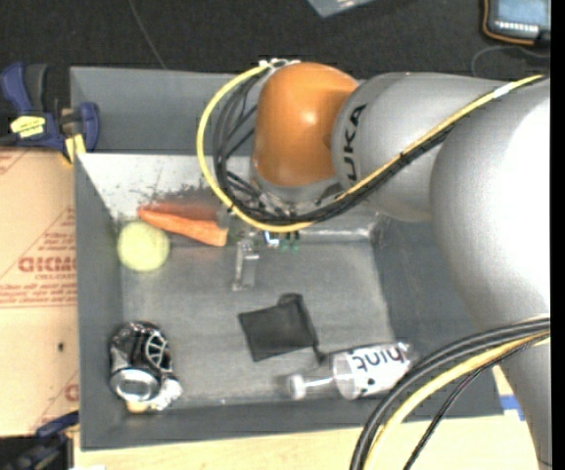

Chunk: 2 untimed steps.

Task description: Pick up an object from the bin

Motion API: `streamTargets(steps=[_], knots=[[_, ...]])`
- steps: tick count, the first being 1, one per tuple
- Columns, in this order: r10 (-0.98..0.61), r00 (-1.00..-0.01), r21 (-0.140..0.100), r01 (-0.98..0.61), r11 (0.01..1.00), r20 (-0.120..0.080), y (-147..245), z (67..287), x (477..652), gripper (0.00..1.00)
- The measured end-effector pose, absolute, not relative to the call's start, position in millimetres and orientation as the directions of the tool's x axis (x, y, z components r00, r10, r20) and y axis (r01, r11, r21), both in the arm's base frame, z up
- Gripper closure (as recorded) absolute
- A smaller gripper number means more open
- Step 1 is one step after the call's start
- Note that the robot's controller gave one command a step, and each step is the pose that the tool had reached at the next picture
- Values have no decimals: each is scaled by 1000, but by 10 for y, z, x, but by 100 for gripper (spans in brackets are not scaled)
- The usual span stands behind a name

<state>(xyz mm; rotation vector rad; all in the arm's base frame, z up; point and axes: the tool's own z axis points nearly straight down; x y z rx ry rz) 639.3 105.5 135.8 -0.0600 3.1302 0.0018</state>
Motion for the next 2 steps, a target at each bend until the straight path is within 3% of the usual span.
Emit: streamTargets(steps=[1,2], knots=[[-121,-993,-2,-121,993,-12,1058,1288,6404,0],[-367,-930,-4,-367,930,-14,1064,1306,6392,0]])
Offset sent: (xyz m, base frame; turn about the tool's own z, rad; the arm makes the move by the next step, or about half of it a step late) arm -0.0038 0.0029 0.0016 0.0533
